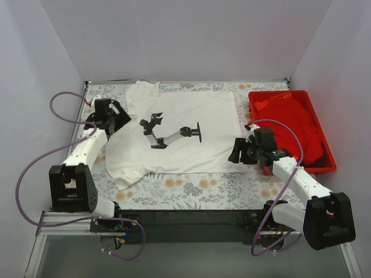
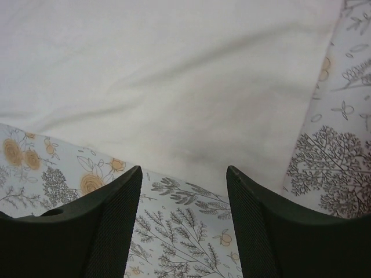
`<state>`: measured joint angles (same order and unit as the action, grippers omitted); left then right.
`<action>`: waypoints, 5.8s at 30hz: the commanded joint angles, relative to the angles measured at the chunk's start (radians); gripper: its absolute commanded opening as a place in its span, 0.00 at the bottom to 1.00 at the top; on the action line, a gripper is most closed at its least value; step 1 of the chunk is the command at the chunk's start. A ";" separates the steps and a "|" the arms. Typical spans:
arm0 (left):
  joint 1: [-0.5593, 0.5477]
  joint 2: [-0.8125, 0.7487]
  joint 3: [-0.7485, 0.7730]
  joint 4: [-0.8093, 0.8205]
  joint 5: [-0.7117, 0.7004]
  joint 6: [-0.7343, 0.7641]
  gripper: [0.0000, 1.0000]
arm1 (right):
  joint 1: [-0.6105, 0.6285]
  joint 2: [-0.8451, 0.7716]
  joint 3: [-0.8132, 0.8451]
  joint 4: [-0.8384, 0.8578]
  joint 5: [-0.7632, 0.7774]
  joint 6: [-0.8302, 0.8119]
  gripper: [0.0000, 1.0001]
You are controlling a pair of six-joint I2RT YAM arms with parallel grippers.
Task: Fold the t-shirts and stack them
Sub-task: Flatten the tshirt out
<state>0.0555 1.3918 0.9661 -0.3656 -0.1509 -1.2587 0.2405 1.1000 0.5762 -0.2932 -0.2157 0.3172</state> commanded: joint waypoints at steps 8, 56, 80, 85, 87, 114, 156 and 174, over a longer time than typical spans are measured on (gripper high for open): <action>-0.115 0.446 0.411 0.054 -0.082 0.225 0.82 | 0.178 0.136 0.114 0.017 0.107 -0.092 0.72; -0.009 0.334 0.407 -0.136 -0.251 0.148 0.78 | 0.229 0.172 0.089 -0.026 0.151 -0.113 0.70; -0.014 0.094 -0.179 -0.082 -0.061 -0.018 0.56 | 0.025 0.423 0.157 0.063 0.256 -0.052 0.66; -0.011 0.235 -0.055 -0.061 -0.081 -0.002 0.56 | -0.033 0.512 0.260 0.057 0.245 -0.044 0.66; -0.011 0.306 0.029 -0.064 -0.078 0.005 0.56 | -0.032 0.524 0.312 0.049 0.223 -0.055 0.67; -0.148 0.036 -0.012 -0.225 0.073 0.164 0.86 | 0.335 0.172 0.178 0.019 0.035 -0.181 0.70; 0.044 0.279 0.125 -0.506 -0.006 -0.512 0.50 | 0.358 0.060 0.099 0.032 0.076 -0.253 0.70; 0.001 0.337 0.158 -0.530 -0.015 -0.547 0.33 | 0.358 0.040 0.076 0.045 0.098 -0.260 0.71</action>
<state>0.0624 1.7359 1.0958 -0.8837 -0.1566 -1.7802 0.5915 1.1637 0.6617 -0.2810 -0.1295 0.0708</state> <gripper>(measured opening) 0.352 0.705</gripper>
